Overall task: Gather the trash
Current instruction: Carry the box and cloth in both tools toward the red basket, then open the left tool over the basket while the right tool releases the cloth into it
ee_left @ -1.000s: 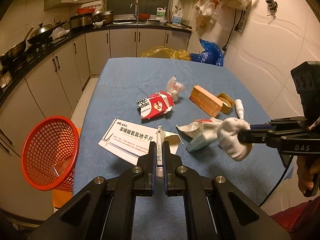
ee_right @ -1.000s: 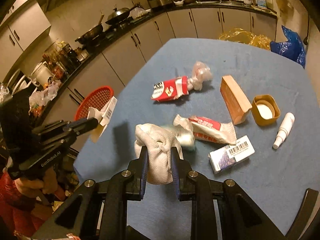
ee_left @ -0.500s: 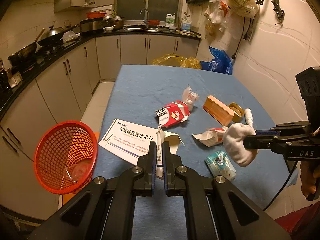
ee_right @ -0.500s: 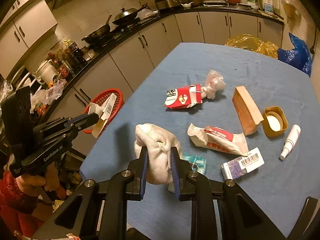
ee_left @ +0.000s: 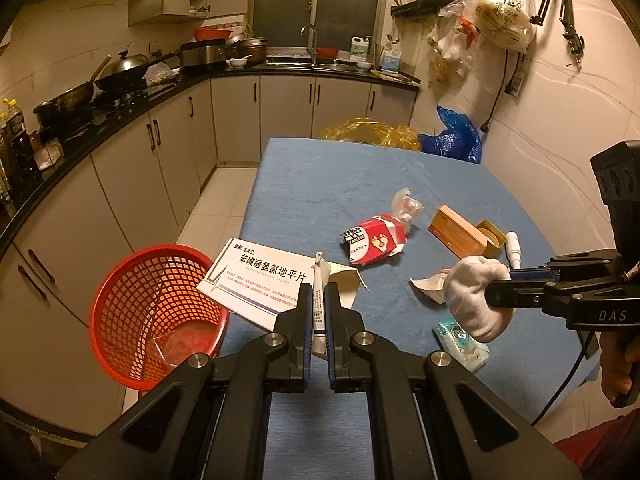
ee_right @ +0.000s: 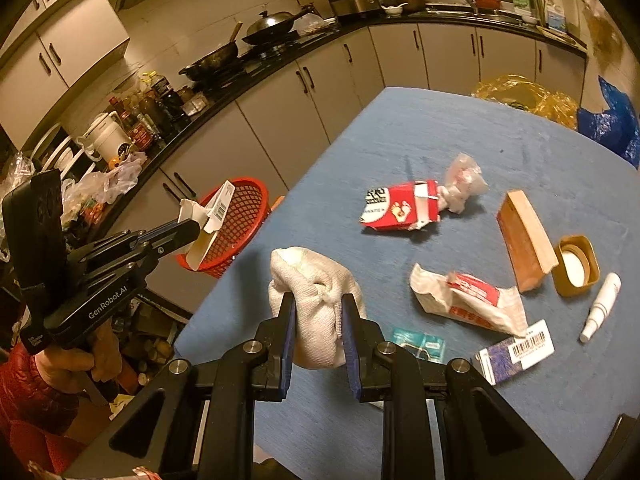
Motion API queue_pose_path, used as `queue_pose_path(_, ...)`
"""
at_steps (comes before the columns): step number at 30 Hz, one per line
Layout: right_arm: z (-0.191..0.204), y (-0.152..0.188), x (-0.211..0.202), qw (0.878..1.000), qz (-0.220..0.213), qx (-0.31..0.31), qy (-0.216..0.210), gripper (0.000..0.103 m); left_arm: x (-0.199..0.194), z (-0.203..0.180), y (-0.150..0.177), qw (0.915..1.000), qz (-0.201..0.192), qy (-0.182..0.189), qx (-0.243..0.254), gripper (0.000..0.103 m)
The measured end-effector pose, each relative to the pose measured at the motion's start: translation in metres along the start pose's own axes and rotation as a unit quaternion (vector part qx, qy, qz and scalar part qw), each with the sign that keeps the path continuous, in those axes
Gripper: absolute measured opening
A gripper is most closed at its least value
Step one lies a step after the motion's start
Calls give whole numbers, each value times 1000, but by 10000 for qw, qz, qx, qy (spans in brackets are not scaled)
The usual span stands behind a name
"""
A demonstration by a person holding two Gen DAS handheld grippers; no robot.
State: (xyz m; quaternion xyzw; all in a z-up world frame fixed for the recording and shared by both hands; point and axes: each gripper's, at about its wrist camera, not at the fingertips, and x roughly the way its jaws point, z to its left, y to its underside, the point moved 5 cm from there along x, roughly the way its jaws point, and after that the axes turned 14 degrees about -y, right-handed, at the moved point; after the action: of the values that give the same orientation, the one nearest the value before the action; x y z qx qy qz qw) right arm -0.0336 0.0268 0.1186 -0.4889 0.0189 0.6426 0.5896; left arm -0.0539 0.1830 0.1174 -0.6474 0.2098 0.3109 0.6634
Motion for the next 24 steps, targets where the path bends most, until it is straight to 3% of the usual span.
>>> queue_pose_path(24,59,-53,72,9973,447,-489,-311,23,12,84,-2,9975,-41,-395,-581,5)
